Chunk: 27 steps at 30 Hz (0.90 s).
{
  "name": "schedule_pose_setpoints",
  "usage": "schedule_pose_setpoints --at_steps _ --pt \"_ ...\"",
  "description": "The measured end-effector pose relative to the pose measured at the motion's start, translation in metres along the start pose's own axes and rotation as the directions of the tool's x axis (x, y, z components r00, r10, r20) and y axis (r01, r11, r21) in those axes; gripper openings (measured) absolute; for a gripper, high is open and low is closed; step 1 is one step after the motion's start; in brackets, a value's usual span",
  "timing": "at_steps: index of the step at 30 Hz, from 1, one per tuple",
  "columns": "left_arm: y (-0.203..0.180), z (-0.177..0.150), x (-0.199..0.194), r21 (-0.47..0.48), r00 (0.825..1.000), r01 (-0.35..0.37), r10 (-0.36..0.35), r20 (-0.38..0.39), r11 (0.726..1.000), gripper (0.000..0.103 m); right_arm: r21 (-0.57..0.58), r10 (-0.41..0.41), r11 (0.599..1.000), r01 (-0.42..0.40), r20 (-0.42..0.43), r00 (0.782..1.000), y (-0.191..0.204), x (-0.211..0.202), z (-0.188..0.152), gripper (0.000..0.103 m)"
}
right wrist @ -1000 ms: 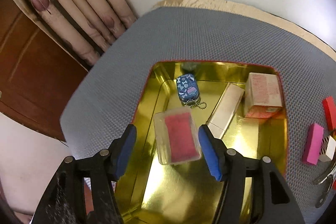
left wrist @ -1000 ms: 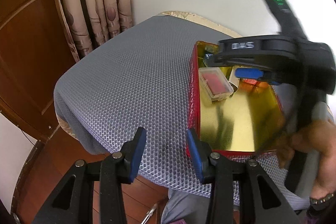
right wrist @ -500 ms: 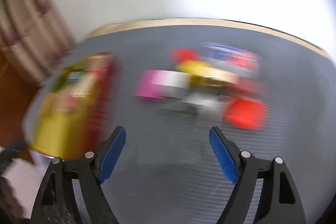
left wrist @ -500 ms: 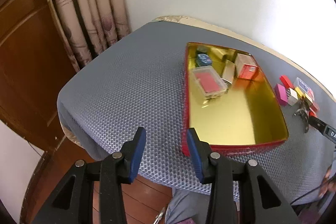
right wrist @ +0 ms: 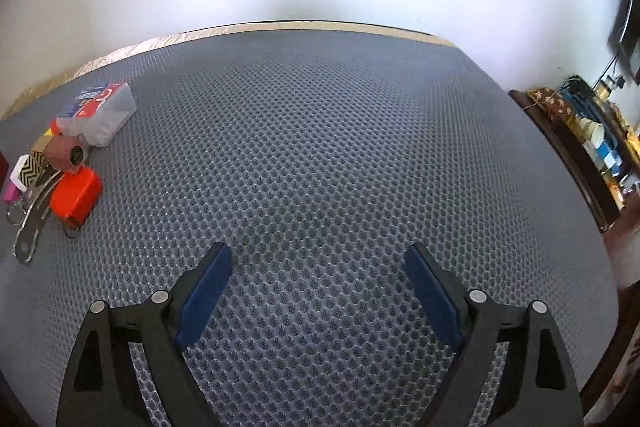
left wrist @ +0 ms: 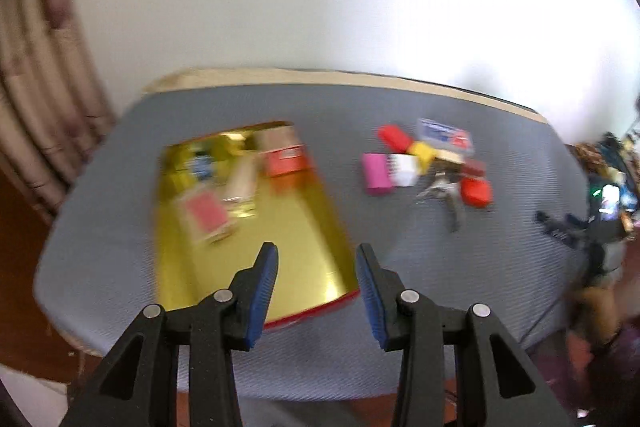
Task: Organize rigid objects
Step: 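Move the left gripper to the pink block and grasp it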
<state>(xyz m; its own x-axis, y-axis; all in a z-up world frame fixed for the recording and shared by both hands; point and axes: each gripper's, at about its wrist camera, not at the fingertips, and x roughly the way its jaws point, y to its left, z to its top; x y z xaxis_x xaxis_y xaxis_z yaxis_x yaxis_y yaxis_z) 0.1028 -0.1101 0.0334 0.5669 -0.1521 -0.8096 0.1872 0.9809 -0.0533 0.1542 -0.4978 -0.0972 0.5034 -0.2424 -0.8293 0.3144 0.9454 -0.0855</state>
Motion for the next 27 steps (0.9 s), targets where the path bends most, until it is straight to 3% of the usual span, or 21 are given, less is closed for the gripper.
schedule_pose_setpoints --at_steps 2,9,18,22,27 --pt "-0.013 0.023 0.025 -0.006 0.997 0.050 -0.050 -0.060 0.999 0.041 -0.005 0.006 1.000 -0.006 0.003 1.000 0.001 0.002 0.003 0.087" --pt "-0.041 0.061 0.097 0.037 0.983 0.060 -0.053 -0.176 0.997 0.041 -0.009 0.049 0.999 -0.049 -0.004 0.999 0.002 0.001 -0.001 0.089" --pt "-0.061 0.064 0.148 0.180 0.973 0.041 0.002 -0.233 0.983 0.041 -0.012 0.074 0.997 -0.074 -0.018 0.997 -0.001 0.007 -0.004 0.096" --pt "-0.065 0.067 0.158 0.204 0.972 0.061 -0.011 -0.237 0.977 0.041 -0.015 0.075 0.997 -0.076 -0.023 0.997 0.003 0.006 -0.004 0.098" --pt "-0.064 0.069 0.181 0.194 0.954 0.101 -0.039 -0.298 0.976 0.041 -0.016 0.076 0.997 -0.076 -0.027 0.997 0.004 0.009 -0.002 0.099"
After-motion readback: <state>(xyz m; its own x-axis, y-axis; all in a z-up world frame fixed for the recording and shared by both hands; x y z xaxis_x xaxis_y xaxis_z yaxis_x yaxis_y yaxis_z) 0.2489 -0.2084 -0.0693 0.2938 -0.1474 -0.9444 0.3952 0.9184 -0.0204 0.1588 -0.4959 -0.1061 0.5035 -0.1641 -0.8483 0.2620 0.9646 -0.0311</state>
